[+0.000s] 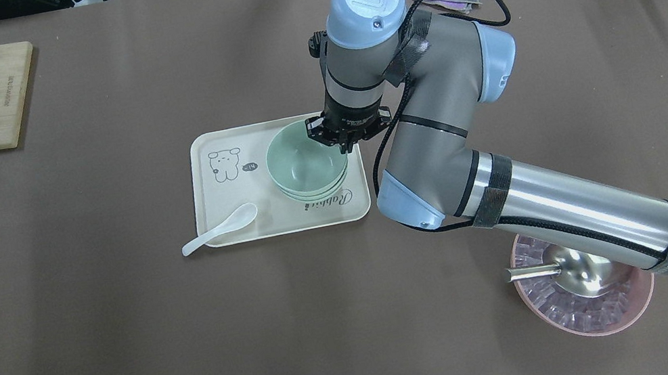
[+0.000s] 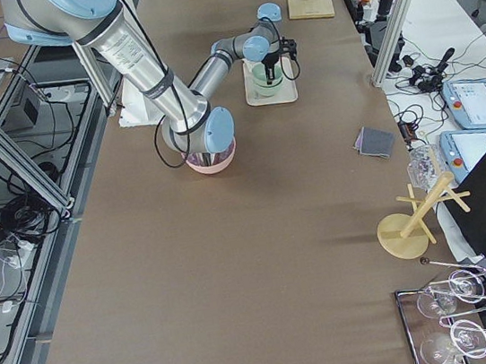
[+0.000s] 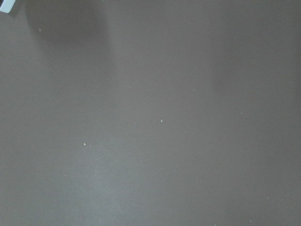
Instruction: Stack green bowls together
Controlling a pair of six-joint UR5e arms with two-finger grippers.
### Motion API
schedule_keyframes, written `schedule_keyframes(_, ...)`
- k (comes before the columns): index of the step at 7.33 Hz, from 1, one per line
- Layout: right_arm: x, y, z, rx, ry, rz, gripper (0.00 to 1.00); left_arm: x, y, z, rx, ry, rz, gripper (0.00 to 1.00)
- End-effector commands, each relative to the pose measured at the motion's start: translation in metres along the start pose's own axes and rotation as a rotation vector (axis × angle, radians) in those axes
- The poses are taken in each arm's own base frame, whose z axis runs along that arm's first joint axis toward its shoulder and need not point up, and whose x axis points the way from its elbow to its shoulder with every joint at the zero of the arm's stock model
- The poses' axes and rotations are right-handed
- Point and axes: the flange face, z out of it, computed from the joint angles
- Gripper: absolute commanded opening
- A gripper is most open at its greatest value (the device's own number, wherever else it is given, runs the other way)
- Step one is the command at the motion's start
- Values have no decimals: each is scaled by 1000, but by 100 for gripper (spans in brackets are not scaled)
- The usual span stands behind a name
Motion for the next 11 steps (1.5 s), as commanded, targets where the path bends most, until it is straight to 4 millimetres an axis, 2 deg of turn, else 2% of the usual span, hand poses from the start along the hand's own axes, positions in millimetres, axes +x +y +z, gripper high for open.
schedule_keyframes(1,0,0,3,-1,4,0,0,0,-1,-1,1,-1,1,99)
schedule_keyframes(3,2,-4,12,8,-11,-3,0,0,-1,-1,1,-1,-1,99)
schedule_keyframes(8,2,-4,13,10,-11,-10,0,1,-2,-2,4,0,1,99)
schedule_keyframes(9,2,-4,12,10,-13,-9,31,2,-2,-2,5,0,2,99)
schedule_keyframes(10,-2,-3,8,15,-21,-8,99,1,-2,-2,4,-1,0,99)
schedule_keyframes(11,-4,-4,2,19,-30,-19,100,1,-2,-2,4,-1,1,99)
